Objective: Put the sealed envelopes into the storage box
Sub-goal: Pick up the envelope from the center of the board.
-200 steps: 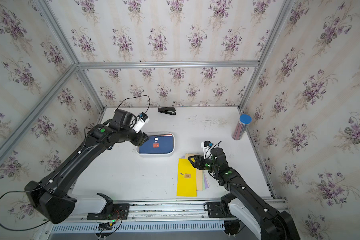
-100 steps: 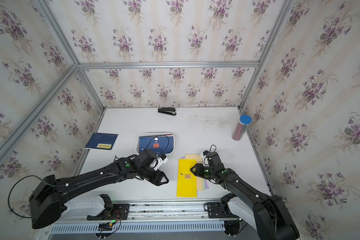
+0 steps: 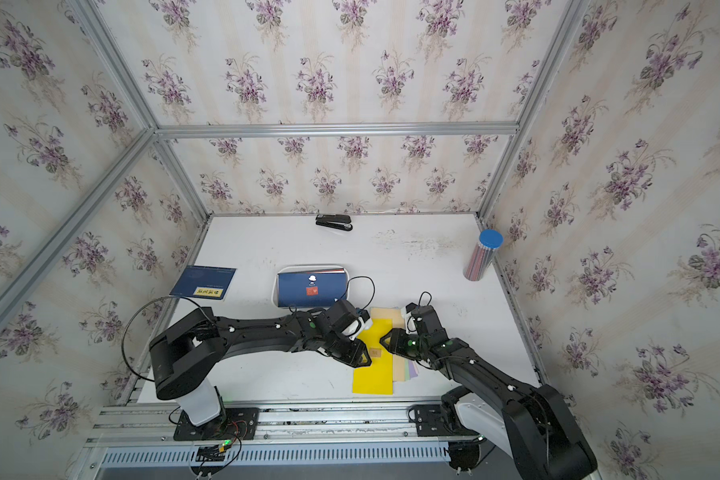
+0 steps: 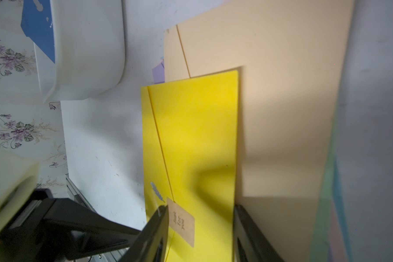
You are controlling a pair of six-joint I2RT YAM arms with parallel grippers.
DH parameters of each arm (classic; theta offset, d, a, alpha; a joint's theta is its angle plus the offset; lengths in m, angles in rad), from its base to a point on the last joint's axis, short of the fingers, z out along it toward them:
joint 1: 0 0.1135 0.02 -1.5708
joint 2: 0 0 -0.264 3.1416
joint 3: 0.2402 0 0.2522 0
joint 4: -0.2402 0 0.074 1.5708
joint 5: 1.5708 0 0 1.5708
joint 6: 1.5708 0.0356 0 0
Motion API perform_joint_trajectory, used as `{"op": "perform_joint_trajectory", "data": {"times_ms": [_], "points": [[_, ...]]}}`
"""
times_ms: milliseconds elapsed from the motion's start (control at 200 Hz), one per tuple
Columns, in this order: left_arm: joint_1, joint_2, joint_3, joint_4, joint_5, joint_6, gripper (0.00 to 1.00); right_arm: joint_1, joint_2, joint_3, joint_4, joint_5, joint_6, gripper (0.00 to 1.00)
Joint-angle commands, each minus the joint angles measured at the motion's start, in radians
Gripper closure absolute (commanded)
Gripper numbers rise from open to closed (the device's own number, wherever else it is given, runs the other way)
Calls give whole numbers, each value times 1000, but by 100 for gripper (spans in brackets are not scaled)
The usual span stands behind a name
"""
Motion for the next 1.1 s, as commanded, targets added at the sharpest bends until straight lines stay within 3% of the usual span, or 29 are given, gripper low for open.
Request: {"op": "perform_joint_trajectory", "data": {"times_ms": [0,215,385,610,690,829,1094], "points": [[2,38,2,40,22,-9,62,3,10,-3,-19,-29,21,50],[1,82,-26,113,41,-31,63,3,15,-20,64,-95,63,58],[2,86,-36,149,56,-30,64,3,17,-40,126,-140,101,69],[2,56,-43,171,56,-18,62,3,-13,-38,129,-136,86,100],[1,-12,-45,162,25,1,51,3,-34,-28,122,-131,74,100],[5,-191,-55,88,-88,41,41,1,-95,6,125,-136,63,100],[113,-461,-93,-7,-150,-16,38,1,-249,41,264,-141,166,100]]}}
